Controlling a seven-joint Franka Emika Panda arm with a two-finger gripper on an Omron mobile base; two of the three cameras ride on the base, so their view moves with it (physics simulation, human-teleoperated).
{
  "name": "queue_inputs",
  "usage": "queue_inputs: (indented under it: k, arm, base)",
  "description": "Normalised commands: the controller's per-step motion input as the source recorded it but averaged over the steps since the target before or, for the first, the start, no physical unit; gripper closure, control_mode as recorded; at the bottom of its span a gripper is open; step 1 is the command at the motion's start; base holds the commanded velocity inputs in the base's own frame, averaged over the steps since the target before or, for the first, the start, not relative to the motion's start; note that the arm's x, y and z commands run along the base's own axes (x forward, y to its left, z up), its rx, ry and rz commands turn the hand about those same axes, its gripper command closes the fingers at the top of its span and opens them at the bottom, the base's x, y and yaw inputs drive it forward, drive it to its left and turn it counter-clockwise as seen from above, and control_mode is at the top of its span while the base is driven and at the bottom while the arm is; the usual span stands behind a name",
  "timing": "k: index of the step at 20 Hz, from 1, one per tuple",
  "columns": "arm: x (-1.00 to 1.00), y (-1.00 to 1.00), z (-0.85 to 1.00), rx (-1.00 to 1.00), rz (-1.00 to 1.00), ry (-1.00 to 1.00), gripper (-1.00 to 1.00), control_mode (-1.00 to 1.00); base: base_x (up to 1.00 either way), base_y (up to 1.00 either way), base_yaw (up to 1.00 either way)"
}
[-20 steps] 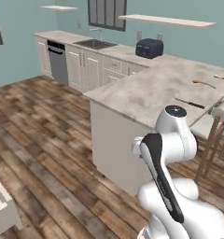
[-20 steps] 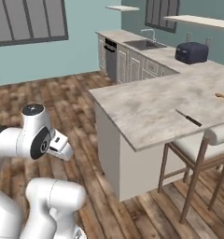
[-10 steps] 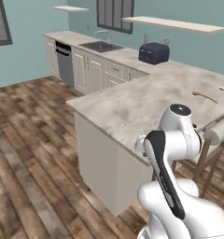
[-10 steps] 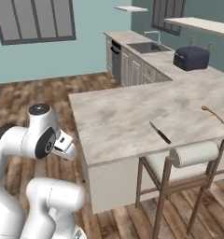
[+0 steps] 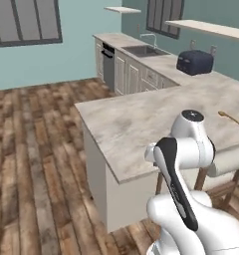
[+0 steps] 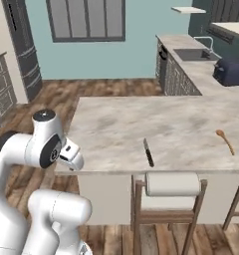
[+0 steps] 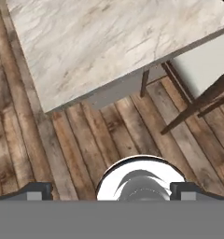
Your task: Pick up the metallic utensils from the counter and place them in the open drawer. Make sure not to pick up any wooden utensils.
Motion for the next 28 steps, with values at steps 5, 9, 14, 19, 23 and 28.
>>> queue_inputs:
  k: [5, 9, 14, 19, 23, 28]
  arm:
    - [0.0, 0.0, 0.0, 0.0, 0.0, 0.0, -1.0, 1.0]
    - [0.0, 0.0, 0.0, 0.0, 0.0, 0.0, -1.0, 1.0]
    - [0.0, 0.0, 0.0, 0.0, 0.0, 0.0, -1.0, 1.0]
    - [0.0, 0.0, 0.0, 0.0, 0.0, 0.0, -1.0, 1.0]
    - [0.0, 0.0, 0.0, 0.0, 0.0, 0.0, -1.0, 1.0]
    - [0.0, 0.0, 0.0, 0.0, 0.0, 0.0, -1.0, 1.0]
  base:
    - [-0.4, -1.0, 0.37]
    - [0.21, -1.0, 0.35]
    - [0.5, -1.0, 0.32]
    - [0.48, -0.8, 0.02]
    - [0.73, -0.12, 0.0]
    - [0.26, 0.38, 0.06]
